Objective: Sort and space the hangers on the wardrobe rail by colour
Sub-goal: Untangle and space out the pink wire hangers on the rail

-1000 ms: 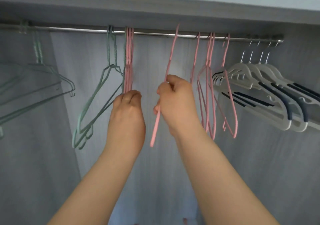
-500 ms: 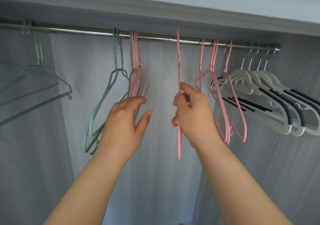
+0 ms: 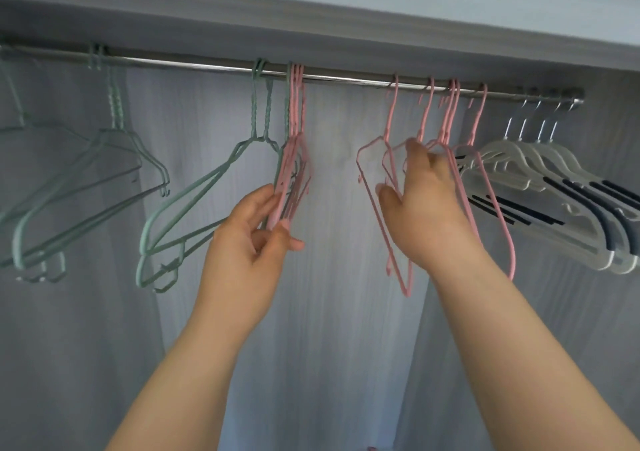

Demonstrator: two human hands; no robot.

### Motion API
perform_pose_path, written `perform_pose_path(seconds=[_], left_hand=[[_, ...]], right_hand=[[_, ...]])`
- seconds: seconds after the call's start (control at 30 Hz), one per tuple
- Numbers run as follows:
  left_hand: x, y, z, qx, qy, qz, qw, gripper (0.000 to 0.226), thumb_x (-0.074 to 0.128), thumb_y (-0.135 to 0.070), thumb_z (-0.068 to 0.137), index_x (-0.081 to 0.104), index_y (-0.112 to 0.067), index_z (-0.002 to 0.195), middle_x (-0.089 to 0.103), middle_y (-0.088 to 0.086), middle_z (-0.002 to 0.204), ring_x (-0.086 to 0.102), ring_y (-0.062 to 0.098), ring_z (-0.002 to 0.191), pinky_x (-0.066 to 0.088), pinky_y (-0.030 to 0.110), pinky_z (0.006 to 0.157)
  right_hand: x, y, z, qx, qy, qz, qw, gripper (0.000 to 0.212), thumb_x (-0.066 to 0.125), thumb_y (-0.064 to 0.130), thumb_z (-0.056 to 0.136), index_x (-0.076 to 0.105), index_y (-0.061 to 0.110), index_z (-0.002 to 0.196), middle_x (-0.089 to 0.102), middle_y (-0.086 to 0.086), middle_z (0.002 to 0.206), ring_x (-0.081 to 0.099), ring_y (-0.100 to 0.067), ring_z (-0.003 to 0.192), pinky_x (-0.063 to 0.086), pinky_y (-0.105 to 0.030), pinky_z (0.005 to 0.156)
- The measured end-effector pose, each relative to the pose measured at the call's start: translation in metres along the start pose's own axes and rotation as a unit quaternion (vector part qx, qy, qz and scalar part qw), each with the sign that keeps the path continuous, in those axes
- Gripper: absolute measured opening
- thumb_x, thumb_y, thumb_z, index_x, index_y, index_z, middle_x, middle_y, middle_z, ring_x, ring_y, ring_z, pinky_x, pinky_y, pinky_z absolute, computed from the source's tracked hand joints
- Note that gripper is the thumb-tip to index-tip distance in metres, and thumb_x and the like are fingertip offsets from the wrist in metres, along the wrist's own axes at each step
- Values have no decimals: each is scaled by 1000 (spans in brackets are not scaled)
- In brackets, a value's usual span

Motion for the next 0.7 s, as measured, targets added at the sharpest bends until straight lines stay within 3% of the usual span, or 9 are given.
perform_pose_path(seconds=[0.07, 0.1, 0.2, 0.27, 0.4, 0.47, 0.53, 0.63, 0.7], left_hand=[[-2, 1, -2, -3, 12, -4, 1000, 32, 49, -8, 90, 48, -30, 112, 59, -17, 109, 65, 0, 65, 52, 24, 72], [-4, 1, -2, -1, 16, -2, 1000, 31, 50, -10, 89, 48, -29, 114, 59, -17, 111, 66, 1, 66, 52, 22, 70], [-7, -5, 1, 21, 34, 27, 999, 30, 52, -13, 88, 53, -19, 118, 65, -6, 111, 67, 3, 76, 51, 25, 74], [-8, -12, 6, 40, 45, 46, 997, 30, 53, -11, 89, 55, -19, 118, 67, -8, 103, 66, 3, 81, 51, 24, 77], [-4, -22, 20, 75, 60, 75, 993, 31, 51, -16, 89, 53, -16, 120, 65, -4, 110, 62, 9, 98, 49, 34, 90], [-2, -20, 27, 70, 63, 74, 993, 34, 53, -14, 89, 48, -15, 123, 59, -7, 118, 57, 6, 104, 43, 18, 95], [0, -16, 29, 50, 60, 61, 995, 36, 55, -11, 88, 46, -14, 123, 57, -11, 112, 56, 2, 98, 37, -1, 82], [0, -7, 28, 31, 46, 16, 998, 29, 58, -10, 86, 51, -16, 113, 62, -11, 100, 58, -7, 87, 41, -1, 73], [2, -3, 27, 30, 45, 17, 998, 32, 58, -10, 86, 51, -11, 117, 65, -3, 106, 60, 1, 94, 42, 3, 77]], right_hand=[[-10, 45, -15, -115, -48, 50, 991, 50, 41, 12, 94, 27, 12, 143, 31, -8, 145, 36, -21, 131, 24, -10, 91], [-4, 62, -18, -138, -27, 80, 987, 46, 39, 10, 94, 32, 12, 140, 37, -9, 140, 42, -20, 125, 26, -8, 83], [41, 77, -6, -73, 103, 134, 983, 31, 38, 14, 95, 42, 8, 125, 45, -4, 108, 47, -18, 96, 30, -18, 68], [65, 73, 0, -1, 137, 207, 969, 15, 38, 14, 93, 49, 8, 102, 48, -3, 92, 48, -20, 88, 36, -25, 63], [85, 59, 7, 70, 106, 431, 893, 21, 42, 6, 89, 58, 8, 76, 59, -8, 73, 54, -17, 69, 44, -25, 64], [88, 53, 12, 83, 100, 481, 867, 20, 46, 7, 89, 62, 9, 78, 62, -7, 73, 58, -19, 73, 49, -30, 74], [93, 49, 18, 94, 108, 507, 850, 17, 49, 6, 87, 63, 6, 77, 61, -13, 74, 58, -26, 76, 50, -41, 82], [94, 45, 26, 115, 106, 524, 837, 21, 48, -1, 85, 58, 4, 68, 55, -13, 65, 52, -23, 64, 48, -37, 70], [89, 42, 35, 135, 87, 530, 833, 25, 45, -4, 87, 55, 5, 66, 53, -10, 63, 50, -17, 56, 44, -27, 57]])
Point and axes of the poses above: each hand's wrist, its own z-axis towards the middle knuckle, its own x-axis out of the palm, y = z × x, the point moved 8 cm from there along z, towards the middle knuckle
